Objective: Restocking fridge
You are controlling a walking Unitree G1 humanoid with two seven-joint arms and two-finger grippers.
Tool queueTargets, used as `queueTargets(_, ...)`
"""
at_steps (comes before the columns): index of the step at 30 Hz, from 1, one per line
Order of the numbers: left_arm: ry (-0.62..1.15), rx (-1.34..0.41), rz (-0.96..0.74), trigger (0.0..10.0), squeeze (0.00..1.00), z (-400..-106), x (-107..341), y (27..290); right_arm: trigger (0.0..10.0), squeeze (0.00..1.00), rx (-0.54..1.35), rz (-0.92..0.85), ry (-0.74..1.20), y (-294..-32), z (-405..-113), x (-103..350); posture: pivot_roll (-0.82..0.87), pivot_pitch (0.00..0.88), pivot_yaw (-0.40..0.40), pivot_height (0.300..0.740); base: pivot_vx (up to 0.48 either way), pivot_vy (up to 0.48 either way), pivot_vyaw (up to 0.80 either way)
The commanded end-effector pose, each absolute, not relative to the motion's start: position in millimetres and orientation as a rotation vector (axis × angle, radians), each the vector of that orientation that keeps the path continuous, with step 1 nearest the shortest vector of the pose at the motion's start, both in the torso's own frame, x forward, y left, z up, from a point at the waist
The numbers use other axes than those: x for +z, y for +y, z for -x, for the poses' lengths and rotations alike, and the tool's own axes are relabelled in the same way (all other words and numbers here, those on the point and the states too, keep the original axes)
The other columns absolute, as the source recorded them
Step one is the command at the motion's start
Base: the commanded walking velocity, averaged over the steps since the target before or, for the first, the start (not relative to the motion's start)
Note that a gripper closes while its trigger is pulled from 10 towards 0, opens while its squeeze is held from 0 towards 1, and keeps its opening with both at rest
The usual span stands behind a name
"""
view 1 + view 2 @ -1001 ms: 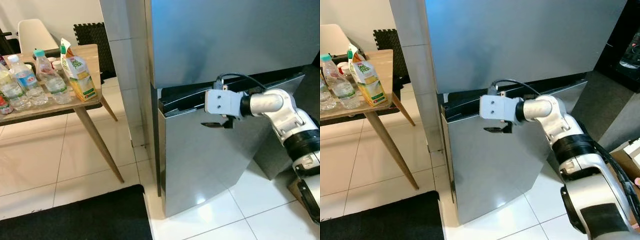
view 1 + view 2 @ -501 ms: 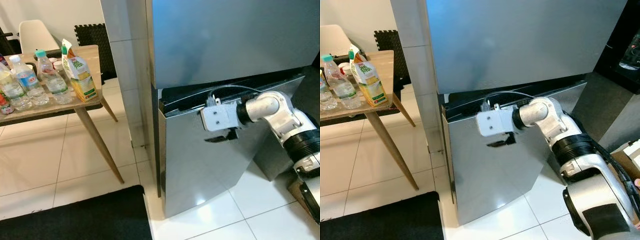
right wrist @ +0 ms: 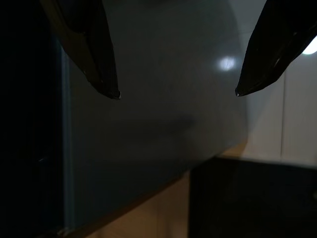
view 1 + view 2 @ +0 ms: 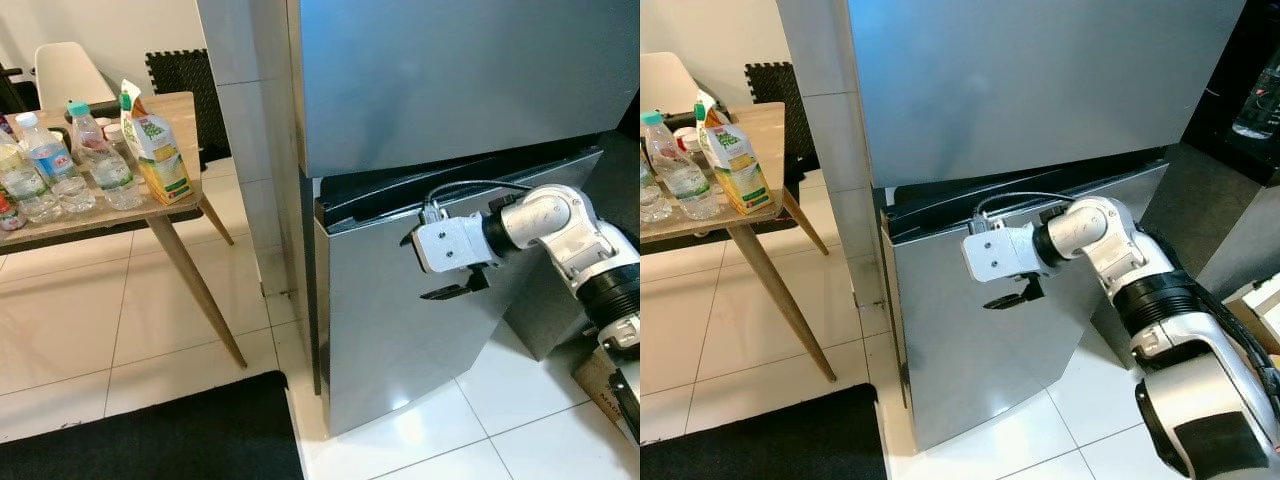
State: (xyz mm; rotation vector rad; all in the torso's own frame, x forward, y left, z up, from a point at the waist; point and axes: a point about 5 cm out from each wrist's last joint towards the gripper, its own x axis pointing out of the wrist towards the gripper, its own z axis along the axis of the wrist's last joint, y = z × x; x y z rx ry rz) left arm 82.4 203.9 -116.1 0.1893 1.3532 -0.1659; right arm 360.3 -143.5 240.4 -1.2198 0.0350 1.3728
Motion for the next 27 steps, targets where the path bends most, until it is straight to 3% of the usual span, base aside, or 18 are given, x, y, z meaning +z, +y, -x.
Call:
queueTargets(1, 1.301, -0.204, -0.122, 10.0, 0.0, -94, -116, 183, 10.0, 0.0, 1.308, 1.18, -0.037, -139, -367, 254, -0.09, 0.0, -0.045, 0.74, 0.0, 0.0, 0.0)
queueTargets(10, 1.303, -0.205, -0.118, 10.0, 0.0, -93, -116, 182, 10.0, 0.0, 1.173, 1.161, -0.03, -135, -381, 254, -0.08, 0.0, -0.044, 0.74, 0.0, 0.0, 0.0)
queueTargets(14, 1.307, -0.203, -0.114, 10.0, 0.0, -91, -117, 182, 10.0, 0.0, 1.102, 1.244, 0.051, -140, -388, 246, -0.08, 0.0, -0.043, 0.74, 0.0, 0.0, 0.0)
queueTargets(27, 1.312, -0.2, -0.105, 10.0, 0.0, -89, -117, 182, 10.0, 0.0, 1.068, 1.337, 0.161, -146, -393, 228, -0.08, 0.0, -0.047, 0.74, 0.0, 0.0, 0.0)
